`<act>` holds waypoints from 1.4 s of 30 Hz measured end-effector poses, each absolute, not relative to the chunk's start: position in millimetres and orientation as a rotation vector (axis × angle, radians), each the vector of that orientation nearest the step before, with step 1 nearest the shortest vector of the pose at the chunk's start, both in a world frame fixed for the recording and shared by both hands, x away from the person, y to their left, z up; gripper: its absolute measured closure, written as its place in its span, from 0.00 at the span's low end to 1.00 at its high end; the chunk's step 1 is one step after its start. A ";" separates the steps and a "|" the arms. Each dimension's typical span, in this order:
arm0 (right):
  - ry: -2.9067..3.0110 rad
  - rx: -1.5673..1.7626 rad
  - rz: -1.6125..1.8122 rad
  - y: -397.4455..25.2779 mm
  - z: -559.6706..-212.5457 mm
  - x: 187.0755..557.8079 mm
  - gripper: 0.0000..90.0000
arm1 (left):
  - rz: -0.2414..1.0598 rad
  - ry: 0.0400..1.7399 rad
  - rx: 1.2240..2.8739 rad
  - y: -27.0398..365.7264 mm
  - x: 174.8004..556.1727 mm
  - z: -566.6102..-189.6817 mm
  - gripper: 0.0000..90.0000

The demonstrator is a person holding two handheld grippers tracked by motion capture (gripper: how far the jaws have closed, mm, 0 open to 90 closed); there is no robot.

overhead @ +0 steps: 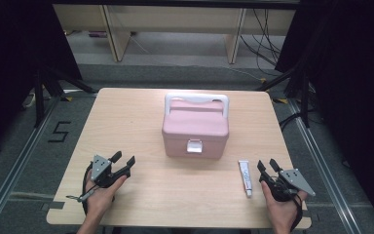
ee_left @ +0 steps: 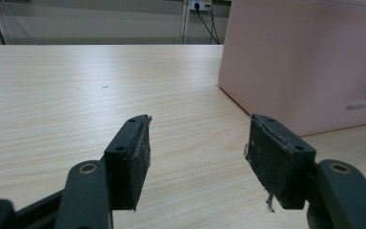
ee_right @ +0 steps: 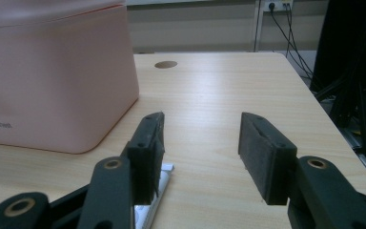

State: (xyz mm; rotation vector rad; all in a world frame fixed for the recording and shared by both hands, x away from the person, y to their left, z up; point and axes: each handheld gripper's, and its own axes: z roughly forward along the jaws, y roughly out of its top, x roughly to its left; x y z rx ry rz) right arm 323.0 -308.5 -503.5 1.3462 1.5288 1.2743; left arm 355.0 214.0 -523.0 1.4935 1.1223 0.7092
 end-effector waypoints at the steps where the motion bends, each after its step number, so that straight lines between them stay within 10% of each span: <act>1: 1.534 1.352 1.238 -309.7 -502.3 321.8 0.58 | 0.708 1.119 1.489 213.8 356.2 -523.5 0.44; 26: 1.667 1.311 1.275 -286.5 -480.1 328.5 0.88 | 0.600 1.138 1.482 208.4 357.5 -516.2 0.52; 42: 1.779 1.300 1.233 -266.2 -471.4 337.3 1.00 | 0.583 1.068 1.518 195.8 357.2 -493.5 0.87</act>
